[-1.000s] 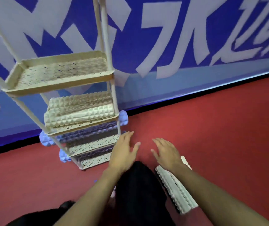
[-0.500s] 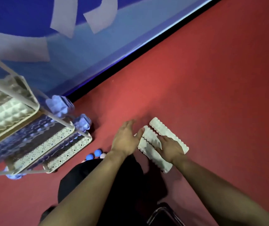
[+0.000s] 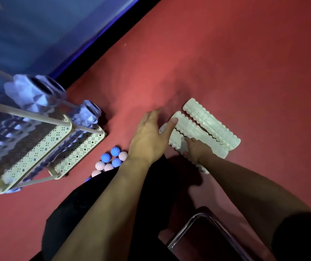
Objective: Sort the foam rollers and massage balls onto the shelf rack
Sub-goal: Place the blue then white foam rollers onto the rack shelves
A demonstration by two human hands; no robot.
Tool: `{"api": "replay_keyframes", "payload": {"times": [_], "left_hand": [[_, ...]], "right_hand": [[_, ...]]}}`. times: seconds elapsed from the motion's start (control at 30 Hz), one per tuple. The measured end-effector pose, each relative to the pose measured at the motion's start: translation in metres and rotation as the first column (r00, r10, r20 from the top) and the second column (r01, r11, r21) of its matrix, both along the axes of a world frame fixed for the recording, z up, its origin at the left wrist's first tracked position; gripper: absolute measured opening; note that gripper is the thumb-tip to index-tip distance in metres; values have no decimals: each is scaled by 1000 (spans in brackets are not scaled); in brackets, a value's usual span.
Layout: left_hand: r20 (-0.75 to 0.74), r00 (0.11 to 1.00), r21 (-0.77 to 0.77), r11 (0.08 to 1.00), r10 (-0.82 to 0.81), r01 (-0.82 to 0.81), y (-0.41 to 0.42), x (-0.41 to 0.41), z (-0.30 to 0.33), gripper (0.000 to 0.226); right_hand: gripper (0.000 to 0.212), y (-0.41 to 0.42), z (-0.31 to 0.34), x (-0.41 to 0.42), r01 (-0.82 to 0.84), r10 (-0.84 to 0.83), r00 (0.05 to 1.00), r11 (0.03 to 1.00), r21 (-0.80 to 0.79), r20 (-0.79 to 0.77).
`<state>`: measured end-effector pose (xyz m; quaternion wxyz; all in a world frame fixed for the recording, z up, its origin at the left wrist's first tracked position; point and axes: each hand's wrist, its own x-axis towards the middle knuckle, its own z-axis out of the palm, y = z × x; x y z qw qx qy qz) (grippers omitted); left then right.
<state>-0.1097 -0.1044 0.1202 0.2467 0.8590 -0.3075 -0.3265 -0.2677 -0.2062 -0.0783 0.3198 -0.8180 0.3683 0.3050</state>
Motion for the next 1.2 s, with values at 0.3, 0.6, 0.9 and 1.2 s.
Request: {"api": "replay_keyframes", "payload": {"times": [0.3, 0.6, 0.9, 1.2], "left_hand": [[-29, 996, -61, 994, 86, -87, -5, 10, 6, 61], [-42, 994, -8, 995, 103, -103, 1, 19, -1, 65], [-132, 979, -115, 979, 153, -168, 10, -1, 32, 62], [-13, 948, -279, 909, 318, -308, 77, 12, 125, 64]], "right_hand": [[58, 25, -58, 17, 165, -165, 986, 978, -125, 9], [91, 48, -62, 20, 180, -178, 983, 979, -100, 32], [89, 43, 92, 44, 464, -492, 756, 868, 177, 432], [48, 67, 285, 78, 416, -822, 157, 558, 718, 548]]}}
